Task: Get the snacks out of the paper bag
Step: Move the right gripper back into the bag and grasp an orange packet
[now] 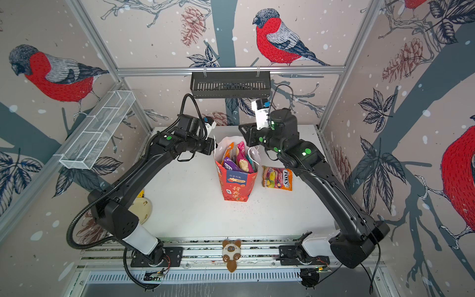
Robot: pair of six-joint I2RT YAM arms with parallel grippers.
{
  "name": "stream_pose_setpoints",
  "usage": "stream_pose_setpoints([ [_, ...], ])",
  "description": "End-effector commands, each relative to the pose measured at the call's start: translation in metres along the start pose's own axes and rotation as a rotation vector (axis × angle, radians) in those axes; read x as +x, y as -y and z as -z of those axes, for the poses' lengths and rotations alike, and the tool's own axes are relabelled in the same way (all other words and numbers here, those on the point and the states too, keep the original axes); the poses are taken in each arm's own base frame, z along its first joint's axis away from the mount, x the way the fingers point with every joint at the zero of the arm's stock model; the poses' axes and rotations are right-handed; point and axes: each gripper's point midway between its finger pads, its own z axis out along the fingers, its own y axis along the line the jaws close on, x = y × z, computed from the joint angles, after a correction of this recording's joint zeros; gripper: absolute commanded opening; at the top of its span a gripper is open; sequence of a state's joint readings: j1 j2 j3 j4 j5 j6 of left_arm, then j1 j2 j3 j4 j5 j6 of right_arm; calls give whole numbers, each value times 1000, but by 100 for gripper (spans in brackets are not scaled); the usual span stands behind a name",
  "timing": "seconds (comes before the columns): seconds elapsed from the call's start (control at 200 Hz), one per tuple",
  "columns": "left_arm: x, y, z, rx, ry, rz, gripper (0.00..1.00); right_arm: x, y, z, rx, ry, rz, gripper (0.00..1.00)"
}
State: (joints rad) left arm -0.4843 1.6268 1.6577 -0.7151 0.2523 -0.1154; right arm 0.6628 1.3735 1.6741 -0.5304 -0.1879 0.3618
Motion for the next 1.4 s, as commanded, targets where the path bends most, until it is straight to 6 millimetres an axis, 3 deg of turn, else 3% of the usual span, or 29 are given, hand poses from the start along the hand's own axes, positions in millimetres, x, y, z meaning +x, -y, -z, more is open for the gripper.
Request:
stream_pose_setpoints([
  [0.0, -2, 2, 2, 14, 7, -13, 0, 41, -7, -16, 5, -183, 44, 27],
  [0.095, -1, 2, 0, 18, 4, -8, 0, 56, -6, -32, 64, -252, 32, 28],
  [0.245, -2, 3, 1, 19, 9, 1, 0, 69, 21, -53, 255, -321, -39, 28],
  [0.515, -3, 1, 4, 1, 17, 2, 0, 105, 36, -90, 360, -429, -146, 25],
  [0.7, -1, 0, 4, -3, 15, 3, 0, 109, 49, -94, 427, -423, -167, 26],
  [0.951, -2, 0, 4, -1, 19, 4, 0, 130, 63, -99, 437, -460, -208, 28],
  [1.226, -2, 1, 5, 2, 21, 0, 0, 121, 63, -109, 369, -376, -275, 29],
  [1.396, -2, 2, 5, 6, 23, -3, 0, 125, 64, -114, 362, -373, -288, 29],
])
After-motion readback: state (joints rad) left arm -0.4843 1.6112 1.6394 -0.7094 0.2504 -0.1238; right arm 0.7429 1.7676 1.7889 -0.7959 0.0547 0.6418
